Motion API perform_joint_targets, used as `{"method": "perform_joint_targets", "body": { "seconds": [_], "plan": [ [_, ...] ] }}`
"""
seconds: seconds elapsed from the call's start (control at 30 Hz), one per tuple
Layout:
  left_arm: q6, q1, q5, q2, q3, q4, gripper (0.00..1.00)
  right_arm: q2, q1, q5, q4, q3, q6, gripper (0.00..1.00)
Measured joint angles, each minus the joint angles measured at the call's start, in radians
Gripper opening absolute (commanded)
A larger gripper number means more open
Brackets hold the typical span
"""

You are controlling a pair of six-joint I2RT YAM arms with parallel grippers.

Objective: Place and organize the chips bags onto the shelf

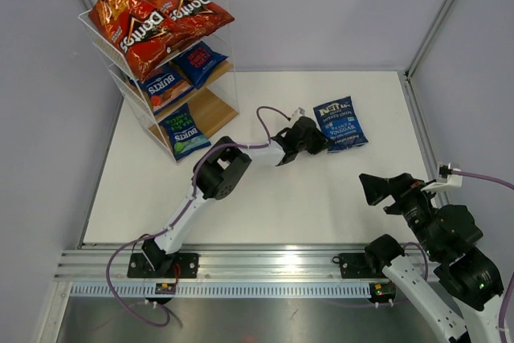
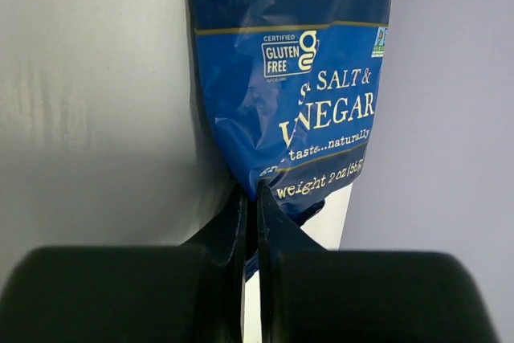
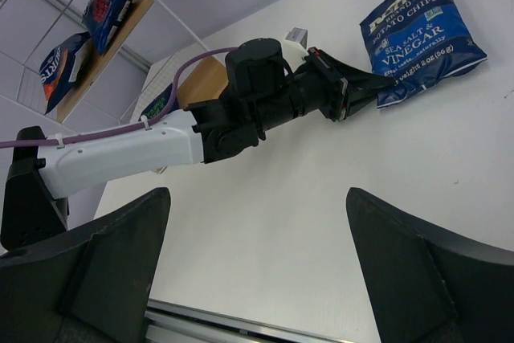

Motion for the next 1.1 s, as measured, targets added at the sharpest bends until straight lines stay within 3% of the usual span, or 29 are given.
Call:
{"method": "perform_joint_targets", "body": {
  "seconds": [0.23,0.53,0.8,1.1],
  "plan": [
    [-0.018,0.004,-0.005,-0.054,-0.182,0.200,0.00,0.041,0.000,0.000,0.009,-0.034,0.000,0.99],
    [0.036,0.006,-0.099,-0.399,-0.631,0.290,0.00,0.205,0.000,-0.001,0.097,-0.153,0.053,0.99],
    [0.040,0.005,-0.157,-0.700,-0.976,0.501,0.00,0.245,0.000,-0.103,0.312,-0.348,0.184,1.00],
    [0.065,-0.037,-0.210,-0.823,-1.193,0.783,0.00,0.240,0.000,-0.268,0.573,-0.516,0.384,0.99]
  ]
}}
